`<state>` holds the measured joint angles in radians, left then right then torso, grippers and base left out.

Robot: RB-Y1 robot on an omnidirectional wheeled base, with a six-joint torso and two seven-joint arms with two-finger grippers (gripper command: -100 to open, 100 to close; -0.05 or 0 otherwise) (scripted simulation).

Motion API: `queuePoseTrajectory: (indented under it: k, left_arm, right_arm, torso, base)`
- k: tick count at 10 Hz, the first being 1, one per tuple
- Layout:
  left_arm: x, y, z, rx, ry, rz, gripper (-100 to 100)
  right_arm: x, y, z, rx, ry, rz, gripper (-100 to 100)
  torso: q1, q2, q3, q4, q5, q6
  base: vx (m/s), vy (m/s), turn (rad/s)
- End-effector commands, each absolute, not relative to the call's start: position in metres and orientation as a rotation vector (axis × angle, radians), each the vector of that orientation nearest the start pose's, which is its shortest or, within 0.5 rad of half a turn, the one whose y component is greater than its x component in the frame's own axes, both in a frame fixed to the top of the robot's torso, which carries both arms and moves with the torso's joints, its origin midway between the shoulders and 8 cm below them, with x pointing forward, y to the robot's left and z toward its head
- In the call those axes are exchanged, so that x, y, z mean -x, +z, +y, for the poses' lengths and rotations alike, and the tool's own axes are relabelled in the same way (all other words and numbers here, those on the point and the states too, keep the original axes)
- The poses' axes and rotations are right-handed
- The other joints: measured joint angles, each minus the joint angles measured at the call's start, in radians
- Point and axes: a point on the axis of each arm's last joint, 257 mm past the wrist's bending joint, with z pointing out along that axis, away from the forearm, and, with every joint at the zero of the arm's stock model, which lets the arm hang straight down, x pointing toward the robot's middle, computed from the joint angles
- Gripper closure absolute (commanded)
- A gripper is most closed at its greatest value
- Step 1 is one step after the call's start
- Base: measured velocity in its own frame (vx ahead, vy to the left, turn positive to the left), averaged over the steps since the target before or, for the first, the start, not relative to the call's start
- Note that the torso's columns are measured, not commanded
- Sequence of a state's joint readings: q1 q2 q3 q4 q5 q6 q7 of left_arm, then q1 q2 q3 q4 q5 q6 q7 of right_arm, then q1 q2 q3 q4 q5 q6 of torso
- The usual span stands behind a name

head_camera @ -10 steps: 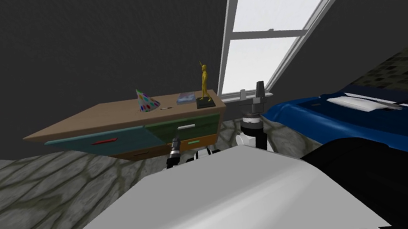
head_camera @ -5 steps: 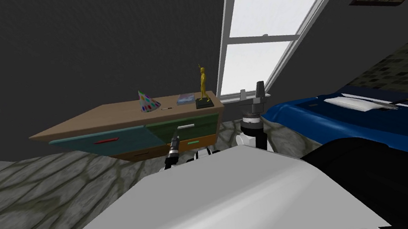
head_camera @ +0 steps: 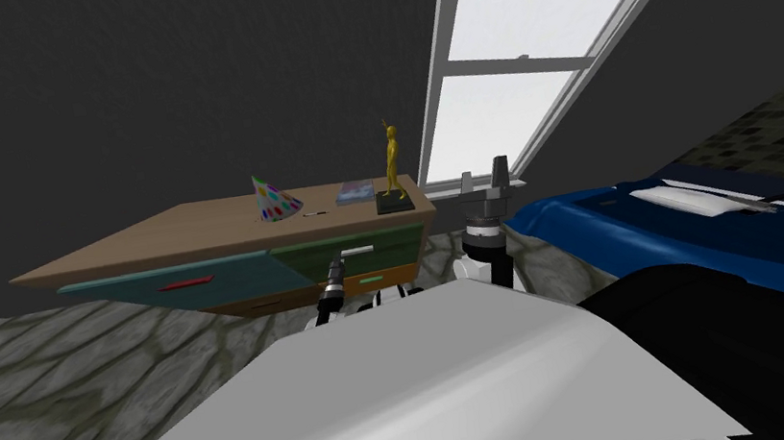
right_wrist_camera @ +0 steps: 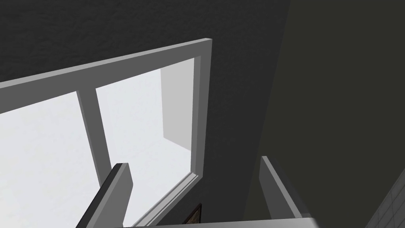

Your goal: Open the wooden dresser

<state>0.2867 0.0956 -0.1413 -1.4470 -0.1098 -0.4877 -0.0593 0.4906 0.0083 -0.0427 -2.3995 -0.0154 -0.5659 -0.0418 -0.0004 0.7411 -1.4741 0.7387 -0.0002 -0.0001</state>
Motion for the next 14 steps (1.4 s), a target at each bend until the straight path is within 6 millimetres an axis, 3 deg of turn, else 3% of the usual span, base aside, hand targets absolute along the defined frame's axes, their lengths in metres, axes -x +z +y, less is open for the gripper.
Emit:
queuePoseTrajectory:
  k: [1,10,11,14]
  left_arm:
    - [-0.428,-0.301,0.203,0.923,-1.166,1.323,100]
    - [-0.415,-0.300,0.199,0.923,-1.175,1.337,100]
    - [-0.418,-0.292,0.200,0.928,-1.172,1.341,-100]
    - [-0.422,-0.282,0.201,0.929,-1.171,1.340,-100]
  right_arm:
    - [-0.301,0.090,-0.284,-0.518,1.352,0.453,0]
    - [-0.301,0.090,-0.284,-0.518,1.352,0.453,0]
    - [-0.301,0.090,-0.284,-0.518,1.352,0.453,0]
    - [-0.301,0.090,-0.284,-0.518,1.352,0.453,0]
  torso:
    - [0.001,0.000,0.000,0.000,0.000,0.000]
    - [0.001,-0.002,-0.001,-0.001,0.000,-0.001]
    - [0.000,-0.008,-0.004,-0.001,-0.001,0.000]
    - [0.000,-0.006,-0.003,0.000,0.000,0.001]
  base:
    - [-0.098,0.015,0.027]
    - [-0.167,0.011,0.015]
    - [-0.037,-0.002,-0.008]
    - [-0.009,0.000,0.000]
